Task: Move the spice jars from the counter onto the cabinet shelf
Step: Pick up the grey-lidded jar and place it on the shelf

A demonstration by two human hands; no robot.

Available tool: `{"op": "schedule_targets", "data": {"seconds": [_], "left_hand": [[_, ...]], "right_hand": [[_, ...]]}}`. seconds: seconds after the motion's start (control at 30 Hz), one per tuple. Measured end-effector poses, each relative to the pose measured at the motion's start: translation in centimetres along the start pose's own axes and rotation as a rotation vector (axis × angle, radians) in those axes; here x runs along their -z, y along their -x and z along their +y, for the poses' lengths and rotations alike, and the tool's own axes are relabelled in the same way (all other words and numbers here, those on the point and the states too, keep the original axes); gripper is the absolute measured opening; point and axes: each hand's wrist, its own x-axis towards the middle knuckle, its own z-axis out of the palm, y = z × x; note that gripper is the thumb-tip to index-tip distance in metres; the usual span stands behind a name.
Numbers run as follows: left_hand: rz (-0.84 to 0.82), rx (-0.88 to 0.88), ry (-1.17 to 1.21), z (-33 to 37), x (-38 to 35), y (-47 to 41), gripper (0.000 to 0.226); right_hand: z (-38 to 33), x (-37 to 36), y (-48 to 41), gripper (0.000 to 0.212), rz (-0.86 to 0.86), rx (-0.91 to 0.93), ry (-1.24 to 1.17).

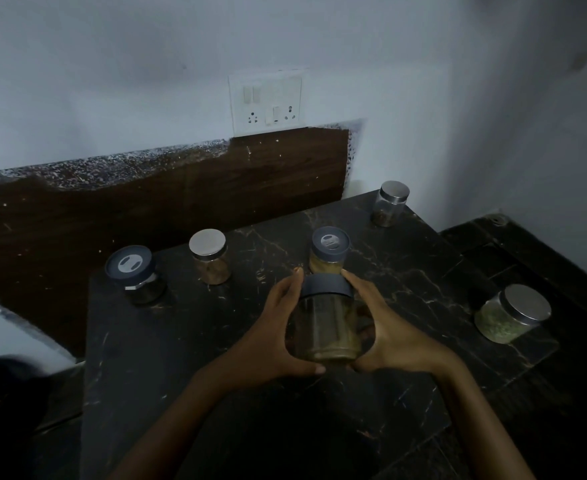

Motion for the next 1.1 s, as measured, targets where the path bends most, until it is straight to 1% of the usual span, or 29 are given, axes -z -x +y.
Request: {"op": "schedule_targets", "data": {"seconds": [0.1, 0.17, 0.3, 0.37, 0.43, 0.53, 0.67, 0.8, 0.87, 1.0, 1.1], "left_hand": [[-0.037, -0.004, -0.119, 0.4, -0.4, -0.4, 0.134], [-0.014, 0.006, -0.166, 0.6, -0.7, -0.7, 0.134], [0.038, 0.007, -0.125, 0.2, -0.4, -1.0, 0.126], [0.053, 0.006, -0.094, -0.2, -0.3, -0.8, 0.124], [0.056, 0.019, -0.049, -0.5, -0.4, -0.6, 0.124], [0.035, 0.033, -0.017, -0.7, -0.5, -0.5, 0.126], [-0.004, 0.004, -0.125, -0.2, -0.4, -0.5, 0.135], [0.031, -0.016, -0.185, 0.2, -0.3, -0.8, 0.128], [0.056, -0.026, -0.161, 0.1, -0.1, -0.8, 0.126], [0.084, -0.045, -0.073, 0.0, 0.2, -0.4, 0.122], [0.091, -0.023, -0.008, -0.1, 0.2, -0.2, 0.123]], "right_hand": [[0.0, -0.5, -0.3, 0.12, 0.025, 0.029, 0.052], [-0.1, -0.7, -0.6, 0.119, 0.032, 0.045, 0.055], [-0.1, -0.8, -1.0, 0.128, 0.026, 0.031, 0.004], [0.3, -0.6, -0.9, 0.136, -0.01, 0.019, -0.013], [0.6, -0.5, -0.8, 0.138, -0.05, 0.006, -0.022], [0.5, -0.7, -0.9, 0.132, -0.031, 0.007, -0.036], [-0.3, -1.2, -1.1, 0.121, 0.011, 0.029, 0.002], [-0.7, -1.7, -1.2, 0.119, 0.026, 0.064, 0.007], [-0.5, -1.6, -1.4, 0.126, 0.027, 0.056, -0.015], [0.2, -1.0, -1.2, 0.138, -0.027, 0.01, -0.053], [0.0, -0.8, -1.0, 0.131, -0.031, 0.008, -0.097]]}}
